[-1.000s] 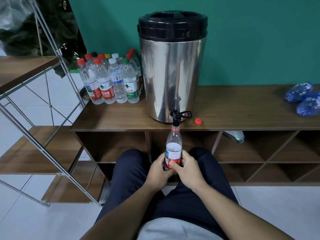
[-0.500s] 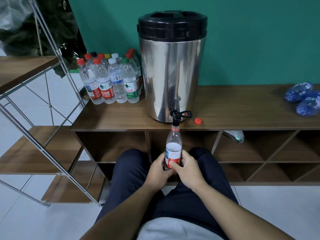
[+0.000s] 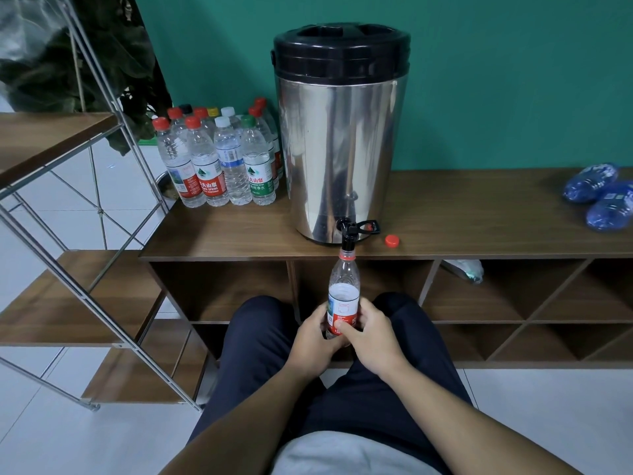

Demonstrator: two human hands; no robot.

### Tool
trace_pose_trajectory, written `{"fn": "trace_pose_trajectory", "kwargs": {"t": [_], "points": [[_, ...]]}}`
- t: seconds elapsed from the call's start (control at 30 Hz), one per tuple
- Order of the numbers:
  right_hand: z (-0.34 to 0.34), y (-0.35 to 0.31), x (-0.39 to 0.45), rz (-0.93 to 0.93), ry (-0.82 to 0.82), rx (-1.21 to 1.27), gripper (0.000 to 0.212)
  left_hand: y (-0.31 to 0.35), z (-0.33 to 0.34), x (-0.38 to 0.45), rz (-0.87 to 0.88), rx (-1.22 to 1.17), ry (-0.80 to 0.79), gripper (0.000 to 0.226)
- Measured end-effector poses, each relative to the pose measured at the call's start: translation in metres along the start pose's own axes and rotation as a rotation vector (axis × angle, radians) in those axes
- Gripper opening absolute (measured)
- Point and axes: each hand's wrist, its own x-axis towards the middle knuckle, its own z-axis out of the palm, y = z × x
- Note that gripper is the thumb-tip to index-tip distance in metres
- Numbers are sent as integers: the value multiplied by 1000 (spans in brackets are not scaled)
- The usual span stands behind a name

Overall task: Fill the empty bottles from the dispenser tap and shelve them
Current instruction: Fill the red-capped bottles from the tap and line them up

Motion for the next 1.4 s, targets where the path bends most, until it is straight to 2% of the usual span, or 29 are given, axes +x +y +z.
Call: {"fn": "trace_pose_trajectory", "kwargs": {"t": [0.37,0.57,1.4], "points": [[0,1,1,5,-5,7,52,-1,0,0,-1,11,-4,59],[1,1,1,0,5,2,47,-4,1,2,-3,7,4,59],[2,2,2,2,-2,18,49,-3,0,1,-7,5,5,57]]}}
